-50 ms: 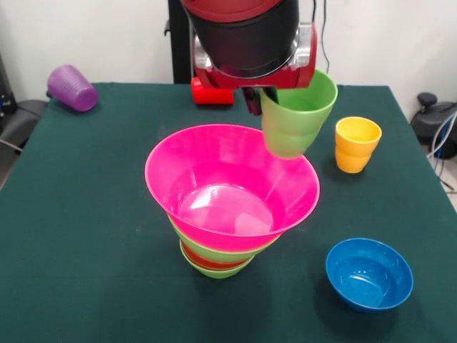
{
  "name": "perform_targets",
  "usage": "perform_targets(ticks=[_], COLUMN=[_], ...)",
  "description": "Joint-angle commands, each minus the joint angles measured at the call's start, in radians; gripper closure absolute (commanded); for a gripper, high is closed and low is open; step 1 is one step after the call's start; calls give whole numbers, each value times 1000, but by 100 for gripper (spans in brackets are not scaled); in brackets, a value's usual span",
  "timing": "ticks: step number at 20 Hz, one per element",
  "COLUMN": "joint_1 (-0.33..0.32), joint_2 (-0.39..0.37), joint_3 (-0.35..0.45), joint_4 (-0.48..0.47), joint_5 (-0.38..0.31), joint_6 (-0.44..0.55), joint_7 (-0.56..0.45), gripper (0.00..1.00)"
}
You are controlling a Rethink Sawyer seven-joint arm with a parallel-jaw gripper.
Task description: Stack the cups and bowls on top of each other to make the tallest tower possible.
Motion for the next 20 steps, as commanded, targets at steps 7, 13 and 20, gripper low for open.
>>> perform_targets(ticks=[7,13,20], joint_1=[24,7,-1], joint_2=[39,22,31], joint_3=[43,8,-7], joint_4=[-59,31,64], joint_5=[-122,-106,-111], joint_6=[41,-27,-77], joint_7=[-437,-452,-461], gripper=[100,100,100])
